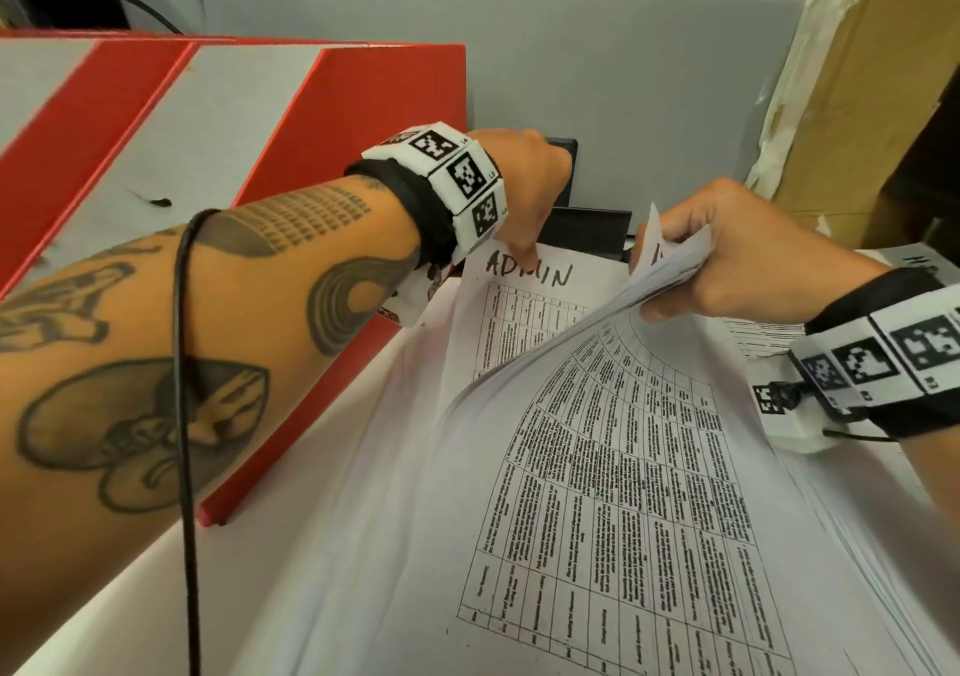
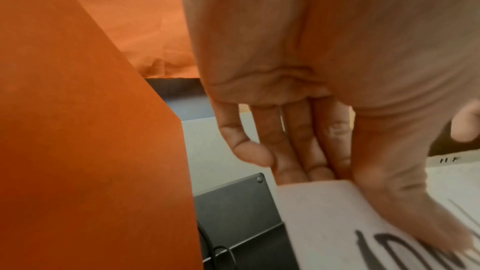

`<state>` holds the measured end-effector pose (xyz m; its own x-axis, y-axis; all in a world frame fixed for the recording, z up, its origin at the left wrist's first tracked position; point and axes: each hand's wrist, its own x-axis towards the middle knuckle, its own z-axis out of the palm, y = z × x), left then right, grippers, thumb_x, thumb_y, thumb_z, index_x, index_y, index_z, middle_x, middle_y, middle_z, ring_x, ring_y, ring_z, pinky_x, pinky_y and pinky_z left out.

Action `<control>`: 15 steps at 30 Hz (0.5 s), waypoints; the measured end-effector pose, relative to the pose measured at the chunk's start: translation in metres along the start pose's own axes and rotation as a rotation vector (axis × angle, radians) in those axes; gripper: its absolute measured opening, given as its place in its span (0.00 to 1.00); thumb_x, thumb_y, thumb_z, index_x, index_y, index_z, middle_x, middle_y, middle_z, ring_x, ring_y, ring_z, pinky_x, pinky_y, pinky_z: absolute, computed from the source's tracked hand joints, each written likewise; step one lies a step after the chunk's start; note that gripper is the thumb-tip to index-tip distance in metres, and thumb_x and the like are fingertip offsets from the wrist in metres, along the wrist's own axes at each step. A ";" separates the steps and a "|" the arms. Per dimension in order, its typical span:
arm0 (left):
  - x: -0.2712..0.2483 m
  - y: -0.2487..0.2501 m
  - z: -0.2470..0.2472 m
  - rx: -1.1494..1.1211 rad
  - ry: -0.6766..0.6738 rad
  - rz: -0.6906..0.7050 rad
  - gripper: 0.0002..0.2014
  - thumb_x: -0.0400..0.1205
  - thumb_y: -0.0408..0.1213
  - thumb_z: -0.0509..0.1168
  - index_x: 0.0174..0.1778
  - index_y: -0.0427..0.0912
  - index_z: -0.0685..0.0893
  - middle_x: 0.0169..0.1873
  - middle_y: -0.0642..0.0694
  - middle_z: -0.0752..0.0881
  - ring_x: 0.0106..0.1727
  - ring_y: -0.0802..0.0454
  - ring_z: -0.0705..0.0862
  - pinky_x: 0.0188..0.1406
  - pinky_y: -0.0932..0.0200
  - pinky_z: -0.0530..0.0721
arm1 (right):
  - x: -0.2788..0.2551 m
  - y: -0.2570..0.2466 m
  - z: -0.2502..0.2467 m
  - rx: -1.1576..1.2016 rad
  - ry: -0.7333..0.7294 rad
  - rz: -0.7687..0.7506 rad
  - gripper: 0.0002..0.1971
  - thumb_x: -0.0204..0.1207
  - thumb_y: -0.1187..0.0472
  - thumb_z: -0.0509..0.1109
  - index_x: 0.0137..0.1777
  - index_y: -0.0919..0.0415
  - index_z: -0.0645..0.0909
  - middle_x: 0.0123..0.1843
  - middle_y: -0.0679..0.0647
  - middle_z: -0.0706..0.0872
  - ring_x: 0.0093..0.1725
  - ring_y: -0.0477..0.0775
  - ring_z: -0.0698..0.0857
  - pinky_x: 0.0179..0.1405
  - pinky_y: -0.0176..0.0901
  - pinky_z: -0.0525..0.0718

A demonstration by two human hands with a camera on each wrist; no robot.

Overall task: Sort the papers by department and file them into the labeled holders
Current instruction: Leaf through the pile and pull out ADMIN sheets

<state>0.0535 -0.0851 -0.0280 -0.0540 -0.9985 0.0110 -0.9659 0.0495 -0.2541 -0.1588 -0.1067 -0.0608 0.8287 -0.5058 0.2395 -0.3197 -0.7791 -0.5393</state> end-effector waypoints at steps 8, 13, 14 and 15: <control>-0.008 -0.004 -0.014 -0.625 -0.131 0.232 0.12 0.84 0.51 0.72 0.45 0.46 0.94 0.40 0.51 0.95 0.44 0.52 0.93 0.55 0.47 0.93 | 0.002 0.002 0.006 -0.023 0.036 -0.001 0.29 0.60 0.78 0.87 0.35 0.35 0.91 0.48 0.39 0.94 0.50 0.31 0.90 0.48 0.26 0.85; 0.003 -0.003 0.008 -1.248 -0.262 -0.039 0.34 0.90 0.65 0.47 0.56 0.39 0.86 0.49 0.35 0.94 0.49 0.39 0.94 0.50 0.46 0.92 | 0.001 0.010 -0.002 -0.034 0.174 0.049 0.33 0.53 0.76 0.90 0.51 0.47 0.82 0.43 0.42 0.92 0.40 0.37 0.89 0.44 0.40 0.87; 0.010 -0.008 0.019 -1.108 -0.278 -0.068 0.34 0.89 0.66 0.48 0.57 0.40 0.87 0.50 0.37 0.94 0.49 0.40 0.94 0.50 0.48 0.90 | 0.001 0.010 -0.004 -0.041 0.176 0.048 0.36 0.52 0.75 0.91 0.54 0.49 0.77 0.43 0.44 0.89 0.39 0.39 0.87 0.41 0.40 0.85; 0.014 -0.013 0.028 -0.867 -0.302 -0.062 0.32 0.87 0.67 0.54 0.57 0.41 0.89 0.49 0.42 0.95 0.49 0.43 0.94 0.51 0.49 0.90 | 0.001 0.011 -0.004 -0.046 0.166 0.048 0.39 0.51 0.75 0.91 0.56 0.50 0.75 0.42 0.44 0.87 0.38 0.41 0.87 0.38 0.40 0.85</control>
<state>0.0721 -0.1008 -0.0520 -0.0454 -0.9578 -0.2837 -0.8232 -0.1250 0.5538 -0.1638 -0.1172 -0.0630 0.7259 -0.5943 0.3461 -0.3811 -0.7665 -0.5169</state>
